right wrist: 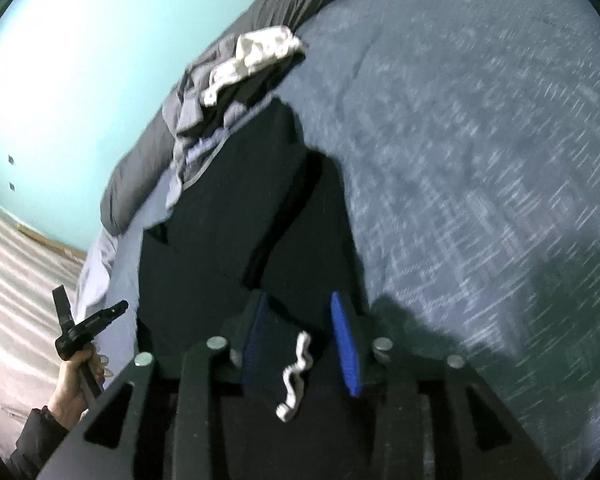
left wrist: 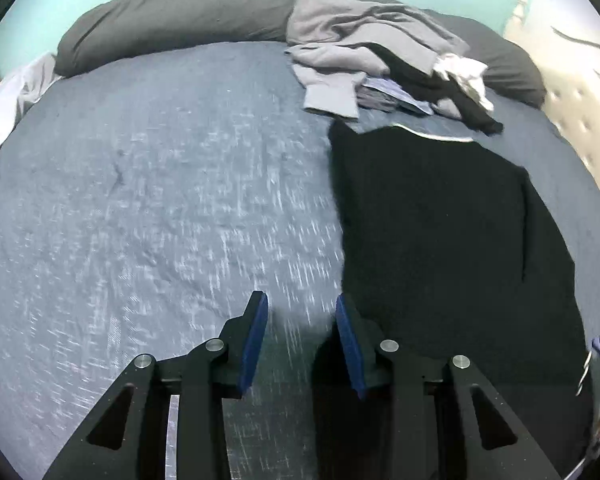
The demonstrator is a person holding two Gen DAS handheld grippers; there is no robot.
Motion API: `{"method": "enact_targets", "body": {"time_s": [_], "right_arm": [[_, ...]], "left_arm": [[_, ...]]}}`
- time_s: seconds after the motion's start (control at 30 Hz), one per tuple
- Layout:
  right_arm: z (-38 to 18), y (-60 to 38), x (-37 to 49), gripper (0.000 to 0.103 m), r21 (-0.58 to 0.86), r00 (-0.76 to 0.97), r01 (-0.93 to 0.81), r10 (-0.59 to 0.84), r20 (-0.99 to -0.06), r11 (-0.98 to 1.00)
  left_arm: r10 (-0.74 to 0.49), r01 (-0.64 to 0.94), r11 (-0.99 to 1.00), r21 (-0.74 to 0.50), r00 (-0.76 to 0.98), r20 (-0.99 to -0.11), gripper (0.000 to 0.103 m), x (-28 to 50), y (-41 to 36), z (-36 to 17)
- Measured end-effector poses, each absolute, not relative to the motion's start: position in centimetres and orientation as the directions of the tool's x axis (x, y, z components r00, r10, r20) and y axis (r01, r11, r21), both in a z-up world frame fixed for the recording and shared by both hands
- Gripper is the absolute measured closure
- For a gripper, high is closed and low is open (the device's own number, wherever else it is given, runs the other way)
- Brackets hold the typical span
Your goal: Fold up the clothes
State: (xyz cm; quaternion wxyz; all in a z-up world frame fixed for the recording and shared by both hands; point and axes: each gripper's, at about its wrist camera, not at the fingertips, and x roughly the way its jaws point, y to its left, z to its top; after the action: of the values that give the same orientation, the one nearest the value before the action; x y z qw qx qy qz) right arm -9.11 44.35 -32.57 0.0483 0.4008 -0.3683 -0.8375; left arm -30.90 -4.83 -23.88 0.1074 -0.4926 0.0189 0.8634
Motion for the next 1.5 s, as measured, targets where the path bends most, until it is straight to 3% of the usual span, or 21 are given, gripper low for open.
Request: {"method": "enact_targets", "body": {"time_s": [0.1, 0.23, 0.33, 0.6, 0.67, 0.7, 0.73, 0.93, 1.03, 1.1, 1.5], "right_arm": [[-32.5, 45.0, -9.4, 0.069, 0.675, -0.693, -0.213, -0.378, -0.614, -0.706], [-32.6, 45.0, -9.7, 0.069, 0.686, -0.7, -0.191, -0.392, -0.597, -0.702], [-32.5, 45.0, -9.9, 0.069, 0.681, -0.704, -0.179, -0.391, -0.593, -0.71], [-32.9, 45.1, -10.5, 0.069, 0.675, -0.7, -0.169, -0.395, -0.595, -0.718], [-33.0, 45.1, -10.6, 0.069, 0.671, -0.698, -0.162, -0.397, -0.596, -0.724], [-33.1, 45.1, -10.7, 0.069, 0.67, -0.696, -0.159, -0.399, -0.597, -0.725], [-33.1, 45.0, -10.8, 0.069, 0.668, -0.693, -0.156, -0.401, -0.599, -0.728], [-33.2, 44.2, -11.0, 0.069, 0.655, -0.682, -0.135, -0.41, -0.606, -0.743], [-33.2, 44.2, -10.8, 0.069, 0.655, -0.683, -0.133, -0.41, -0.604, -0.744], [-33.2, 44.2, -10.8, 0.069, 0.656, -0.684, -0.133, -0.41, -0.603, -0.743], [-33.2, 44.3, -10.8, 0.069, 0.66, -0.689, -0.134, -0.41, -0.598, -0.739]], "left_arm": [[0.149, -0.203, -0.978, -0.049, -0.515, -0.844, 0.062, -32.0, -4.4, -22.8], [0.212, -0.198, -0.972, -0.123, -0.528, -0.822, 0.043, -34.6, -3.2, -22.8], [0.265, -0.177, -0.963, -0.202, -0.513, -0.817, 0.043, -37.3, -2.2, -23.8], [0.293, -0.175, -0.956, -0.236, -0.487, -0.823, 0.043, -43.3, 0.4, -27.6], [0.314, -0.18, -0.949, -0.258, -0.477, -0.821, 0.059, -44.0, 0.4, -28.2], [0.325, -0.182, -0.945, -0.271, -0.468, -0.822, 0.087, -44.4, 0.3, -28.6], [0.333, -0.176, -0.943, -0.282, -0.461, -0.823, 0.094, -44.7, 0.0, -28.9], [0.358, -0.085, -0.928, -0.362, -0.47, -0.807, 0.095, -45.3, -2.1, -30.3], [0.379, -0.049, -0.913, -0.404, -0.467, -0.799, 0.09, -45.5, -2.9, -30.8], [0.354, -0.044, -0.924, -0.381, -0.479, -0.803, 0.086, -45.5, -3.0, -30.5], [0.263, -0.113, -0.964, -0.241, -0.53, -0.806, 0.086, -45.2, -1.3, -28.3]]}}
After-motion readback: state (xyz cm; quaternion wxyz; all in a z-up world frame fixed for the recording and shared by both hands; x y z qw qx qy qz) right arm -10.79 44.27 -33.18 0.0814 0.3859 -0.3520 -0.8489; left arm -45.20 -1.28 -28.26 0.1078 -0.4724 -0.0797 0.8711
